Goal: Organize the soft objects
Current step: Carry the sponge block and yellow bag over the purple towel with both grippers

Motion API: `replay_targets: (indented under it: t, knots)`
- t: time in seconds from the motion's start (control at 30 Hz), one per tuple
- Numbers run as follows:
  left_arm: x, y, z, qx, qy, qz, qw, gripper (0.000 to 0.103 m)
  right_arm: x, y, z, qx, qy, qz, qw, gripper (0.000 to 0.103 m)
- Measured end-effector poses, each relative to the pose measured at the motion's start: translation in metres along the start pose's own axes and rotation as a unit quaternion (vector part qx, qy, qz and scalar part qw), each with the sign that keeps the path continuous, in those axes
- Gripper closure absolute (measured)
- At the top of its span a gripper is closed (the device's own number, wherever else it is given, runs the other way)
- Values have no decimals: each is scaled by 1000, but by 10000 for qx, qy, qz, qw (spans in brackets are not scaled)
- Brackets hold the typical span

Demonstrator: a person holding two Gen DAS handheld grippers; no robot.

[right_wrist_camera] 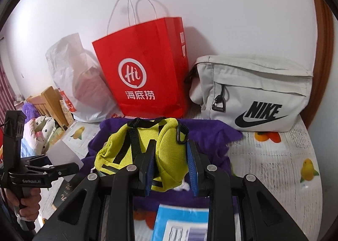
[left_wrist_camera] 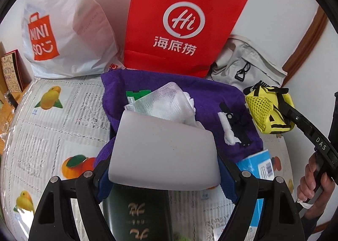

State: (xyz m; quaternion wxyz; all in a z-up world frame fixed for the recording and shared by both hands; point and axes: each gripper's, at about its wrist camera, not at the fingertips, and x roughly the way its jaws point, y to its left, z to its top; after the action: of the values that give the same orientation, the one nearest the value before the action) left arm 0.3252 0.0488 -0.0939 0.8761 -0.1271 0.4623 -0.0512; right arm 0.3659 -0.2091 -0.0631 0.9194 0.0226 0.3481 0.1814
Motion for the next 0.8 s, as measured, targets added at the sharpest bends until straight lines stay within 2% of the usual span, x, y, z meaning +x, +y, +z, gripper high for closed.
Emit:
replay_targets:
  t: [0.43, 0.8]
  knots:
    - [55, -1, 23, -180, 459, -52, 9988, 22, 70, -28, 2, 78, 583, -183, 9981, 74]
    - [84, -1, 24, -191, 755, -47, 9970, 22, 106, -40, -9, 155, 1101, -199, 9936, 74]
